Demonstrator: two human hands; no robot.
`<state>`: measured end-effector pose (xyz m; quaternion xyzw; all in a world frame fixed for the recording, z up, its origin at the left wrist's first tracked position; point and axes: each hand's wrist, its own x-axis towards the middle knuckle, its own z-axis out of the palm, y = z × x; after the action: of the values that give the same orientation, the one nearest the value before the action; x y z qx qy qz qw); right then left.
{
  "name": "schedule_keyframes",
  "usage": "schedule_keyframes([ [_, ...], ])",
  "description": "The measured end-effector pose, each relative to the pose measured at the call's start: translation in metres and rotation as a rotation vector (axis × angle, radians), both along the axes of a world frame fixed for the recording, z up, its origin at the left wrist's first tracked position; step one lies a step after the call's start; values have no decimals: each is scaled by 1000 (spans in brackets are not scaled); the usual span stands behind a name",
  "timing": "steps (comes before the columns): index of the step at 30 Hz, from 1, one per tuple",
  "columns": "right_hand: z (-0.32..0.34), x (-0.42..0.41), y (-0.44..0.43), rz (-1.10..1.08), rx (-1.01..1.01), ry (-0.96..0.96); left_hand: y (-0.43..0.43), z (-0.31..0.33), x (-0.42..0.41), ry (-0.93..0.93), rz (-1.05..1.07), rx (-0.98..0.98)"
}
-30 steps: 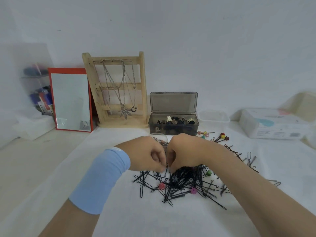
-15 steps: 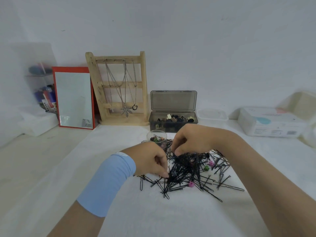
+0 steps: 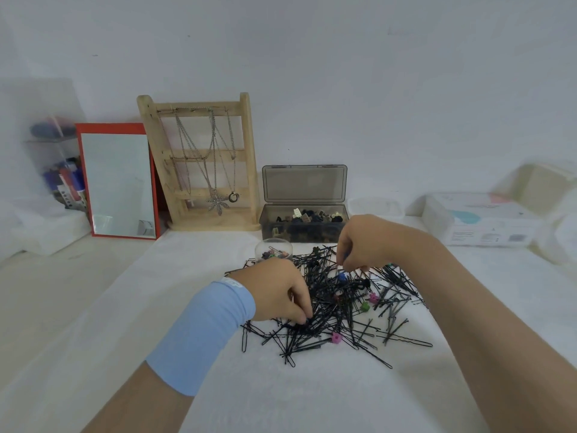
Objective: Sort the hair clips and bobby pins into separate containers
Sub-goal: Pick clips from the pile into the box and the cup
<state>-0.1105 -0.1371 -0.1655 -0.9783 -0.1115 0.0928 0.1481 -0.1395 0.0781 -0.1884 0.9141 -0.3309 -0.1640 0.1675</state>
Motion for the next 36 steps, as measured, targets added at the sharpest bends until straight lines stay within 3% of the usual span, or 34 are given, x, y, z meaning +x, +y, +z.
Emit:
schedule_keyframes([
  [10,-15,2,3,-26,-61,6,4,12,10,12,43,-121],
  [19,-13,0,2,-17,2,89,4,38,40,180,105,-234],
  [22,-8,-1,-1,-26,64,99,12,41,62,25,203,-276],
  [27,-2,0,-4,-30,257,30,27,25,84,-178,315,-188],
  [32,-6,8,5,-59,416,-98,33,21,87,-92,273,-244],
  [36,-10,11,13,-107,536,-186,32,14,87,3,226,-35],
])
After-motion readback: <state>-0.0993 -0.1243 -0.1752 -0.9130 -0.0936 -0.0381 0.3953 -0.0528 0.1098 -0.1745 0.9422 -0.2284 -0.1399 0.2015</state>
